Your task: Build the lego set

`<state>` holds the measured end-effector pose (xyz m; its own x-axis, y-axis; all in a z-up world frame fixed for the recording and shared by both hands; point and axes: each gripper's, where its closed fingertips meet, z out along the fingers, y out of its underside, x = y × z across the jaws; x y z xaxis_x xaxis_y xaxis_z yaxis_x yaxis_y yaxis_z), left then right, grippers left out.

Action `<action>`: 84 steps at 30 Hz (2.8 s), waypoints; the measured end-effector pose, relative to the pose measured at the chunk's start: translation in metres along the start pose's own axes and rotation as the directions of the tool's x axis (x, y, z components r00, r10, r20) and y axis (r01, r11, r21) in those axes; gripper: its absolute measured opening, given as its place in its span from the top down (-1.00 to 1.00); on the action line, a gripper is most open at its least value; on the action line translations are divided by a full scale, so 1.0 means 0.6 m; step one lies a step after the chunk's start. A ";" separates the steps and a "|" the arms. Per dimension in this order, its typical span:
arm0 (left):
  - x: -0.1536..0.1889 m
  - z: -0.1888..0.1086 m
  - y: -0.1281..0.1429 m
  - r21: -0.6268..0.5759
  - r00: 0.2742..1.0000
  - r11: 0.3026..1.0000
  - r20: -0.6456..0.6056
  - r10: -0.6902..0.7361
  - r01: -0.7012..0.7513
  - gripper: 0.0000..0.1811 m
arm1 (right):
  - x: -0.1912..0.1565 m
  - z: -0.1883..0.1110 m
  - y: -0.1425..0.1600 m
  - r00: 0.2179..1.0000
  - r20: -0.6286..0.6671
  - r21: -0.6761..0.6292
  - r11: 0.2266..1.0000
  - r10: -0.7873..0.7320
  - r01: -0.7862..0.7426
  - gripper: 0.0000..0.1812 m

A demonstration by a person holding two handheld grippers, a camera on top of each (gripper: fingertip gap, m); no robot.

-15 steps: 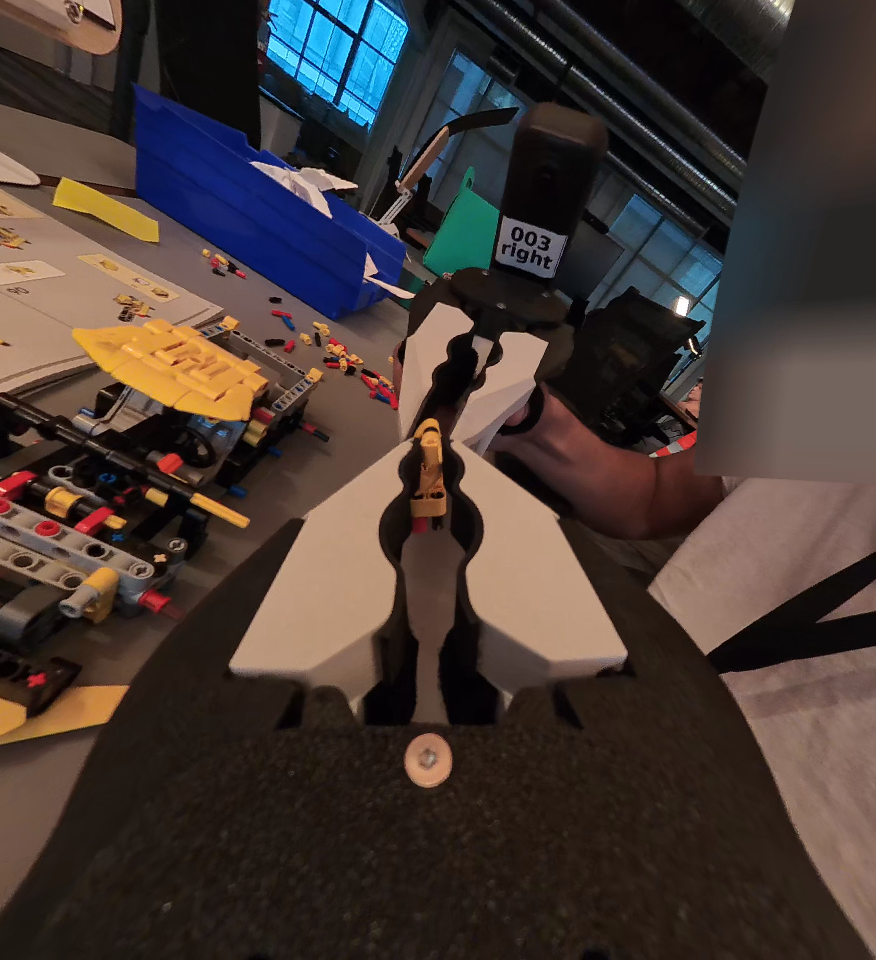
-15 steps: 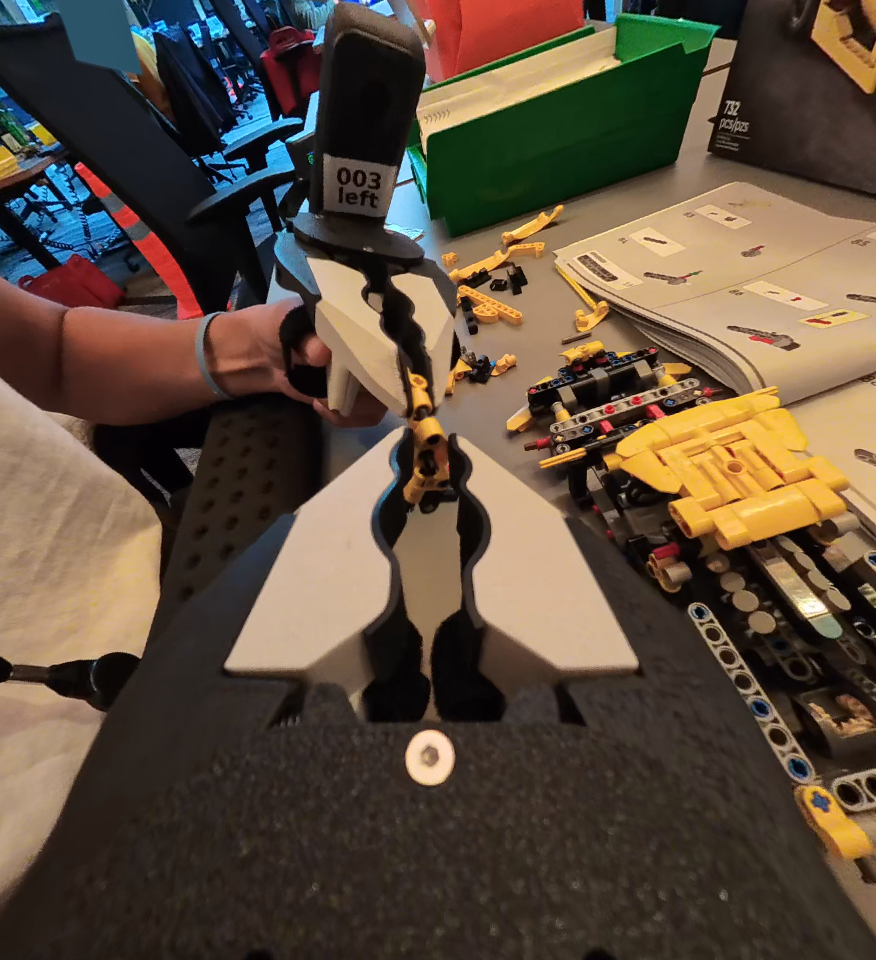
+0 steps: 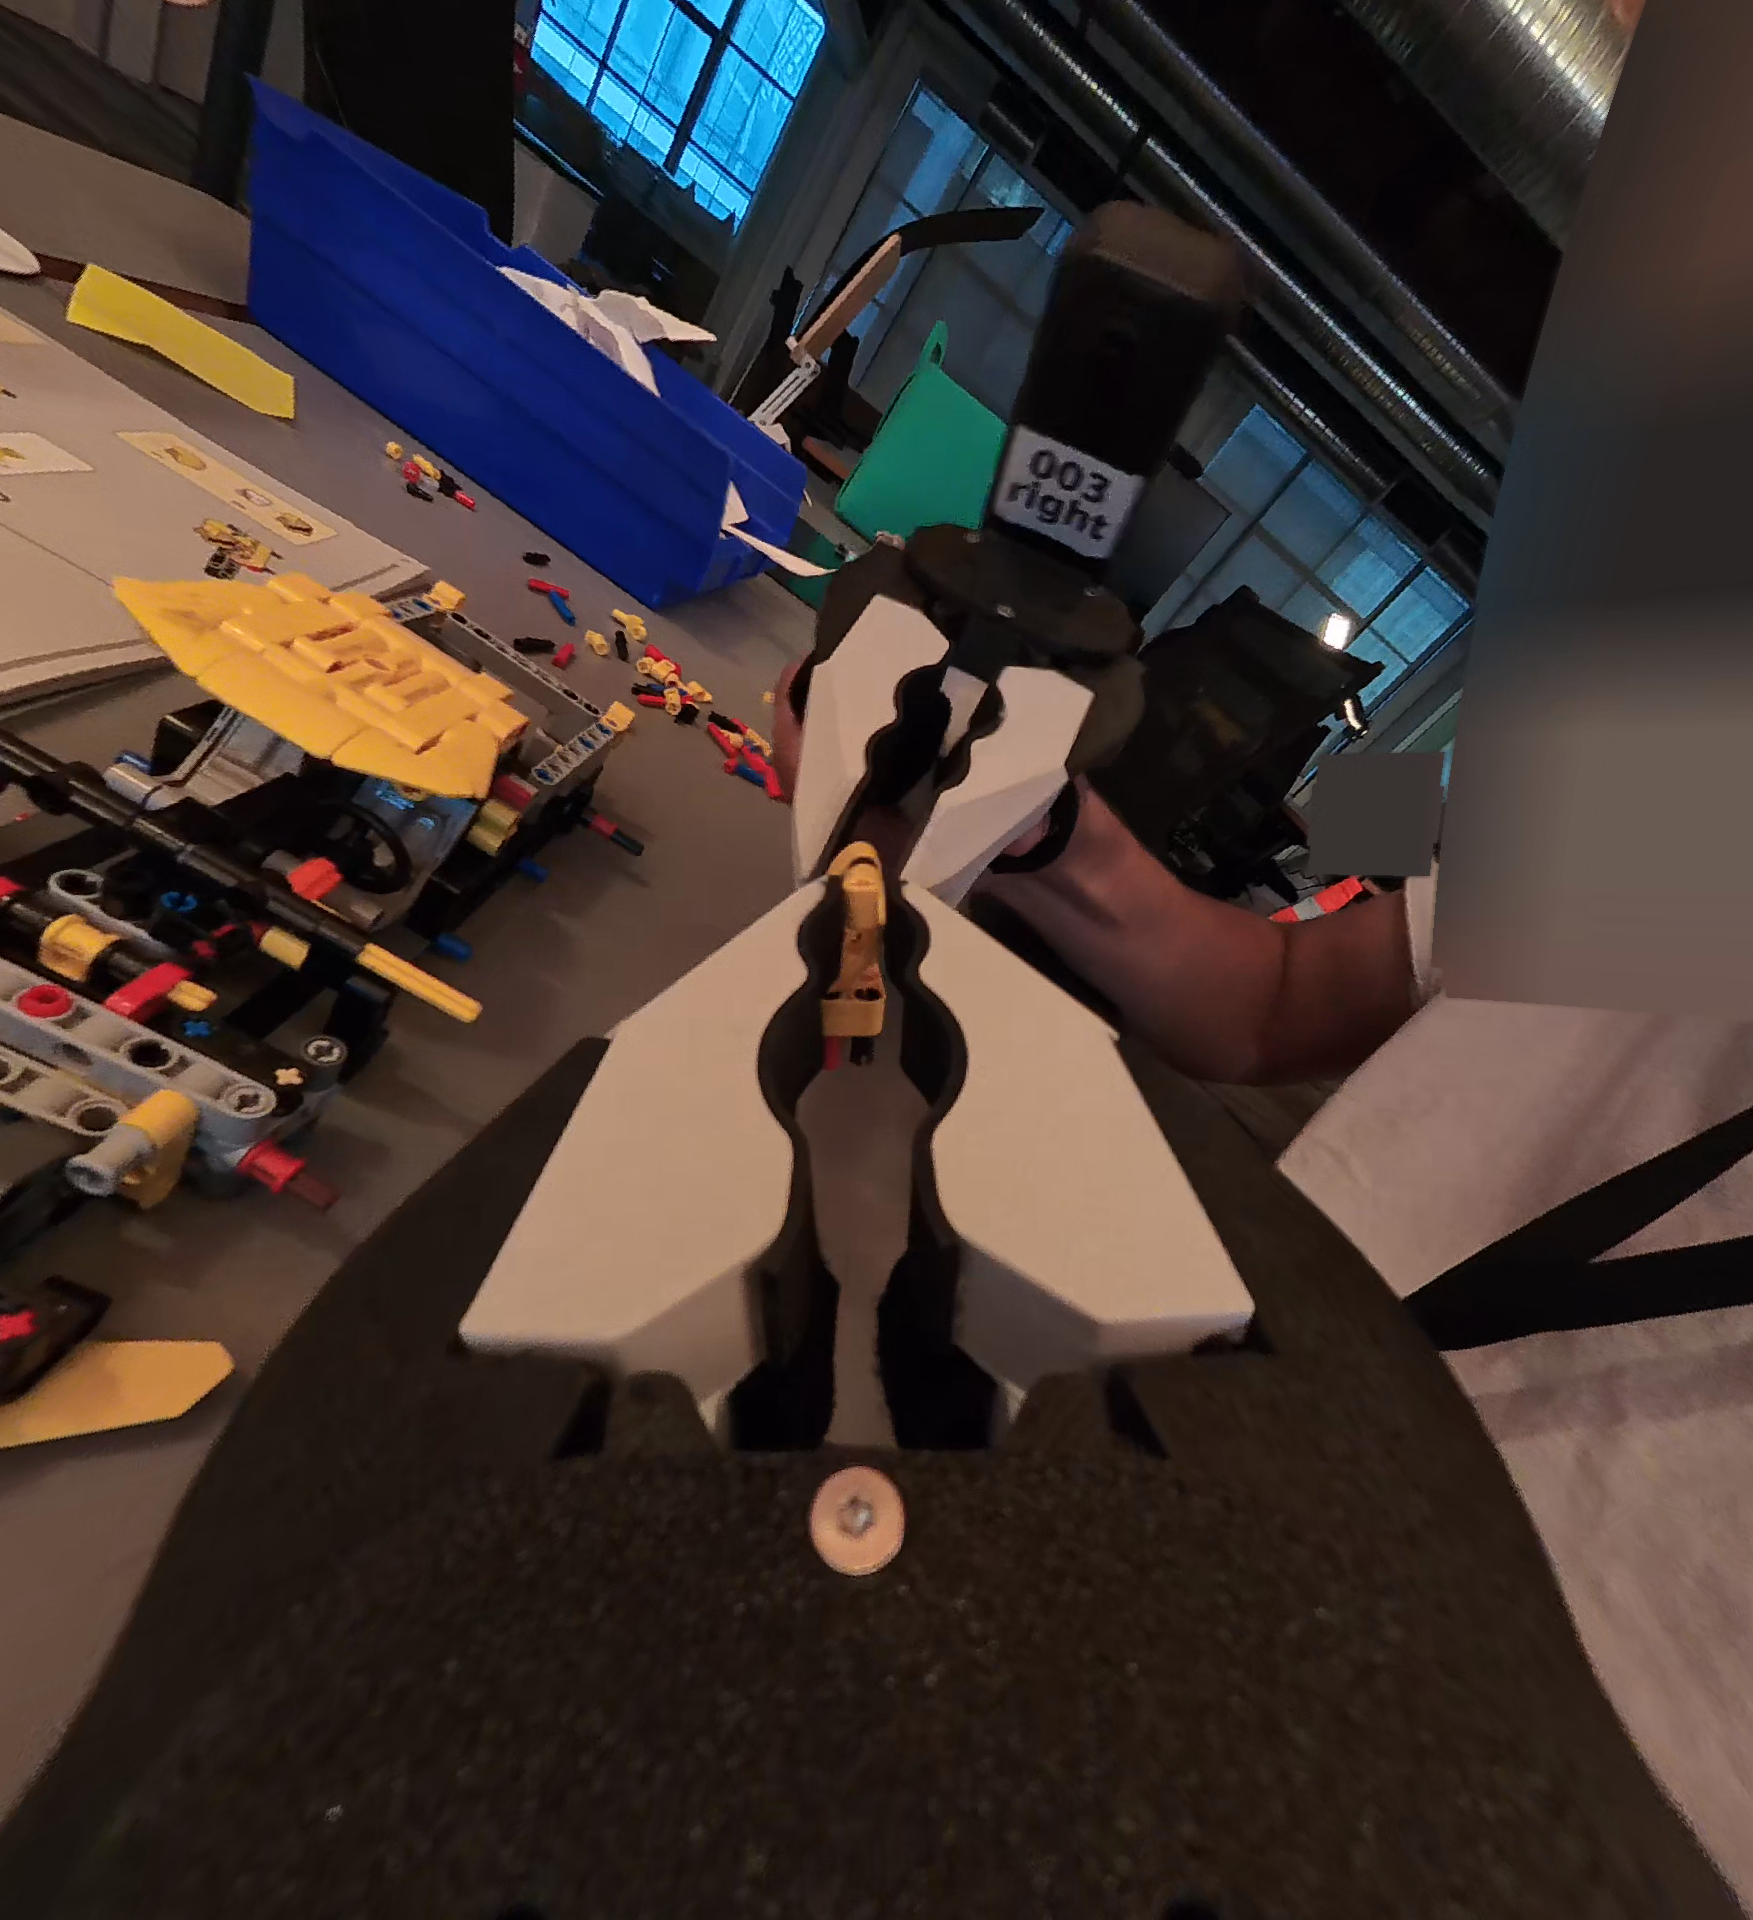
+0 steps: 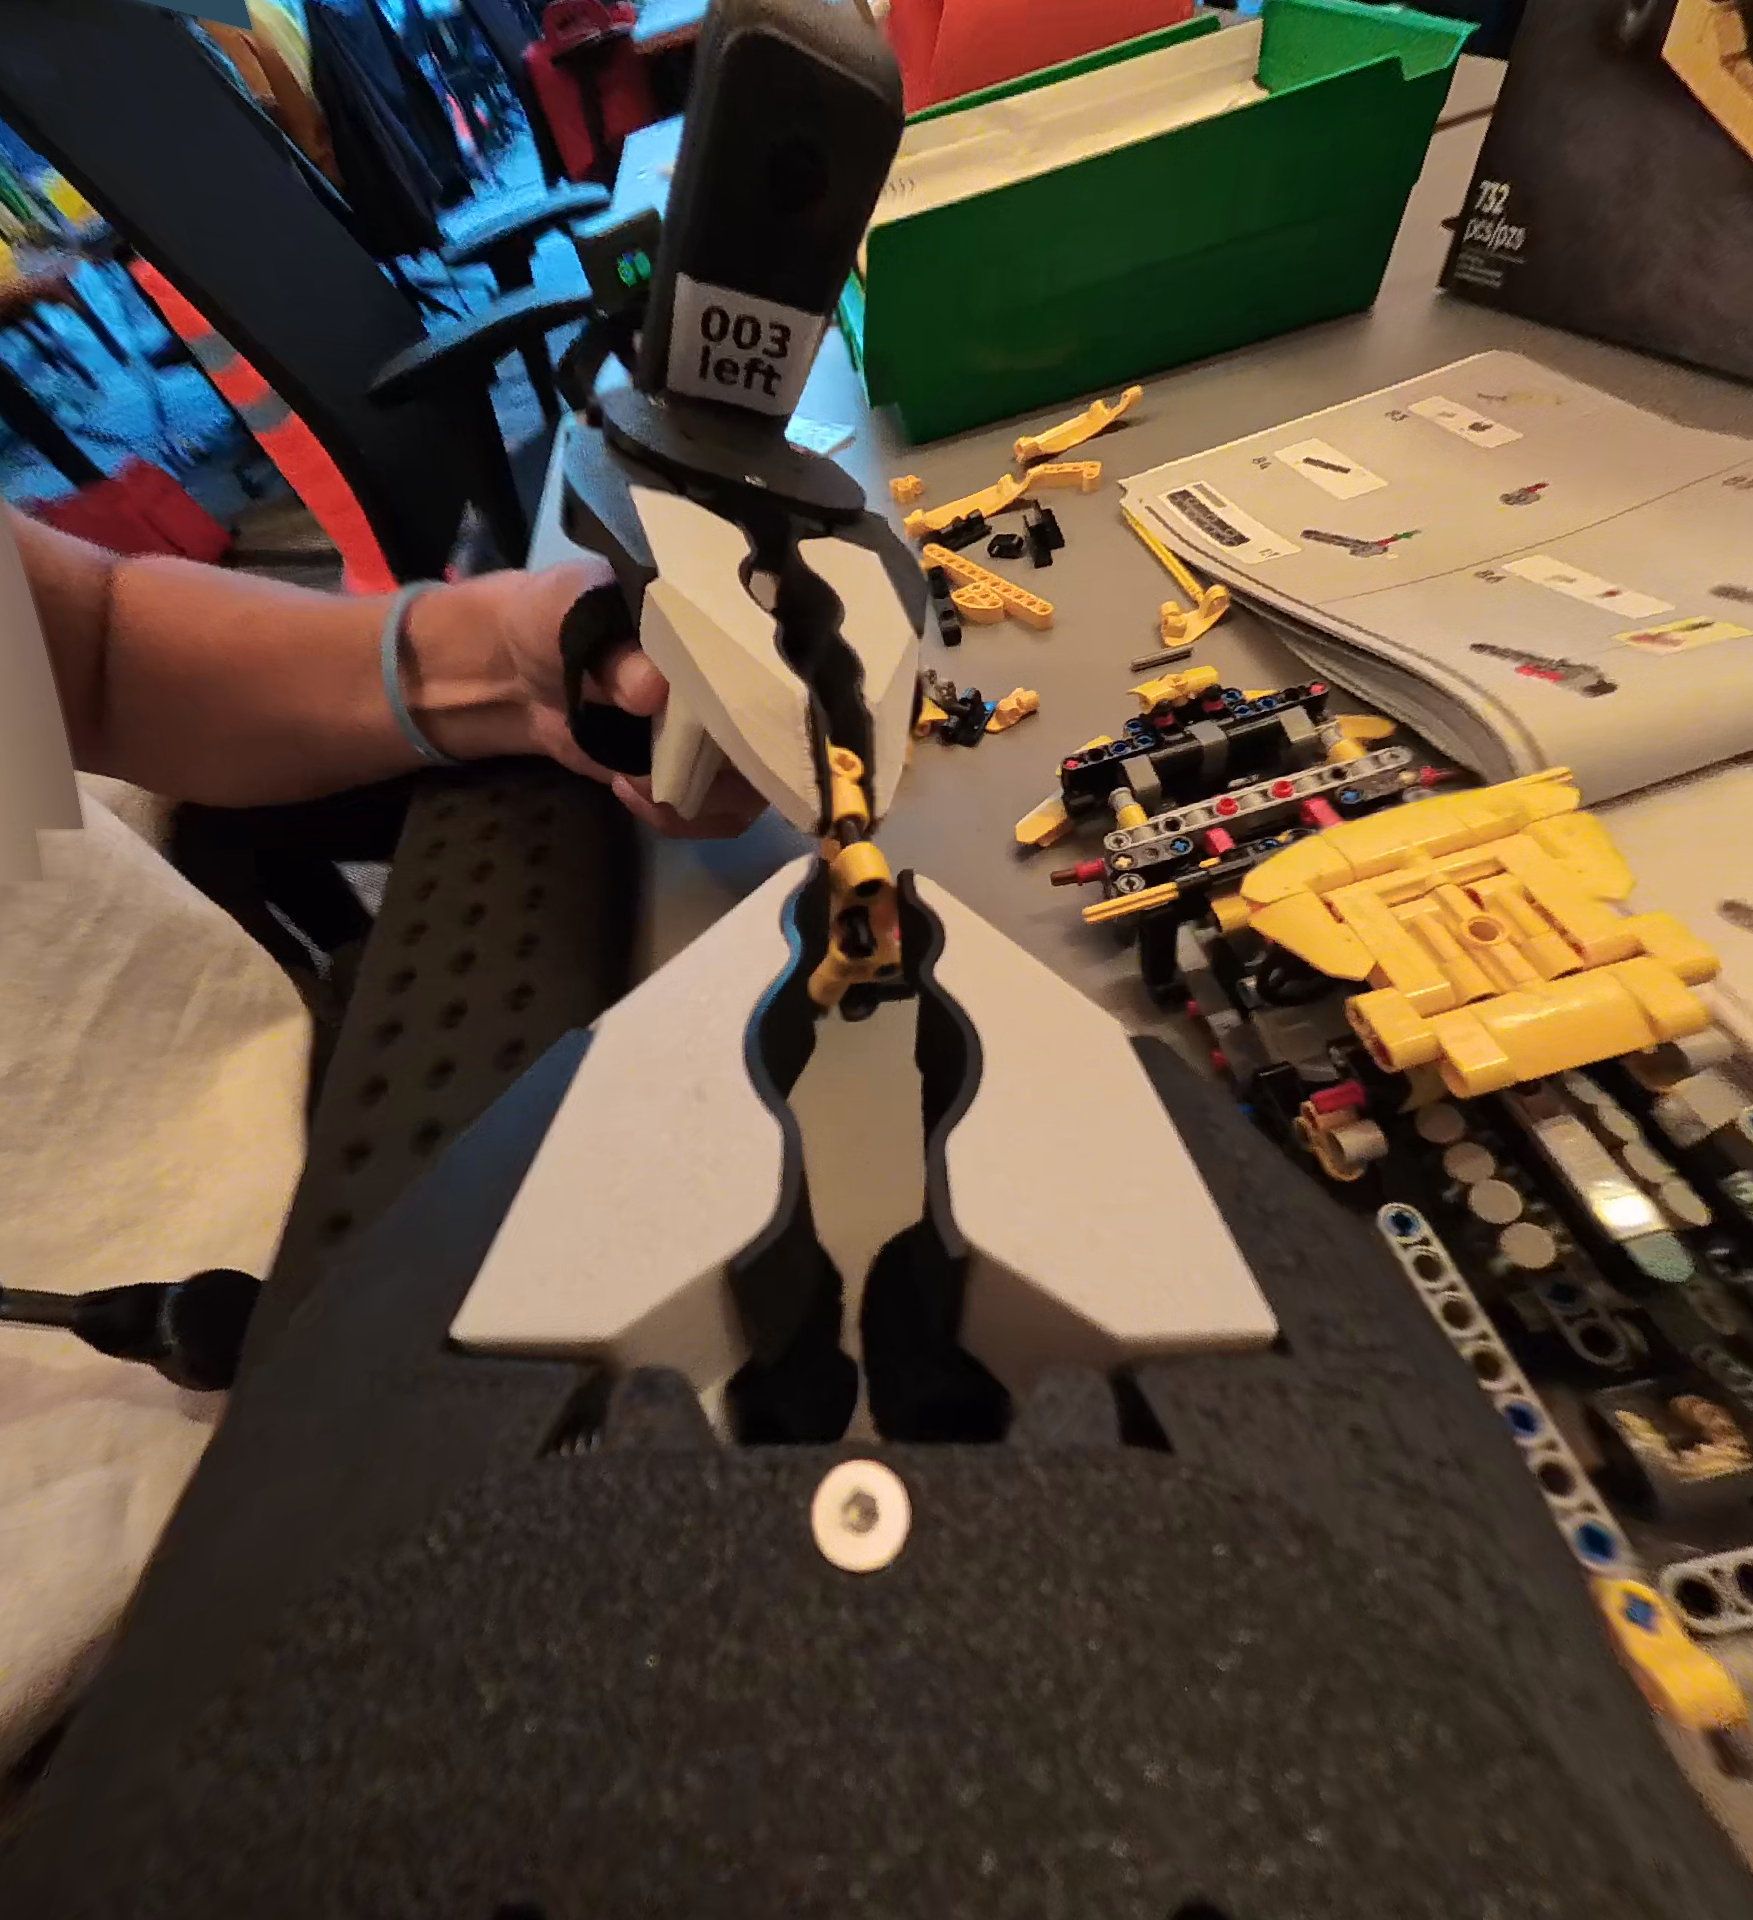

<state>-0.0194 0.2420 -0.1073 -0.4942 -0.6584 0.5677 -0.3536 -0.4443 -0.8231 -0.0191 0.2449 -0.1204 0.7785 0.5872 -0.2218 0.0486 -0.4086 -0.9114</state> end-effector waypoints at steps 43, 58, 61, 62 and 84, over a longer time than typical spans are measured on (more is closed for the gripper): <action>-0.013 -0.008 0.017 -0.066 0.999 0.998 0.038 0.010 -0.008 0.92 | 0.039 -0.007 0.100 0.872 0.044 -0.180 0.854 -0.488 0.488 0.89; -0.014 -0.007 0.020 -0.078 0.999 0.997 0.049 0.022 -0.018 0.92 | 0.053 -0.005 0.105 0.812 -0.005 -0.220 0.793 -0.584 0.568 0.82; -0.014 -0.006 0.022 -0.083 0.999 0.996 0.046 0.022 -0.018 0.92 | 0.053 -0.003 0.109 0.806 0.005 -0.237 0.782 -0.592 0.577 0.82; -0.013 -0.006 0.023 -0.085 0.999 0.996 0.045 0.020 -0.016 0.92 | 0.051 -0.002 0.110 0.807 0.012 -0.233 0.783 -0.590 0.576 0.83; 0.002 -0.004 0.028 -0.108 0.997 0.992 0.000 0.072 -0.072 0.92 | -0.019 0.005 0.026 0.976 0.133 -0.101 0.977 -0.172 0.186 0.86</action>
<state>-0.0281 0.2353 -0.1201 -0.5185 -0.6886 0.5068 -0.4006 -0.3280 -0.8555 -0.0292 0.2341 -0.1335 0.6680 0.7367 -0.1056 0.2556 -0.3604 -0.8971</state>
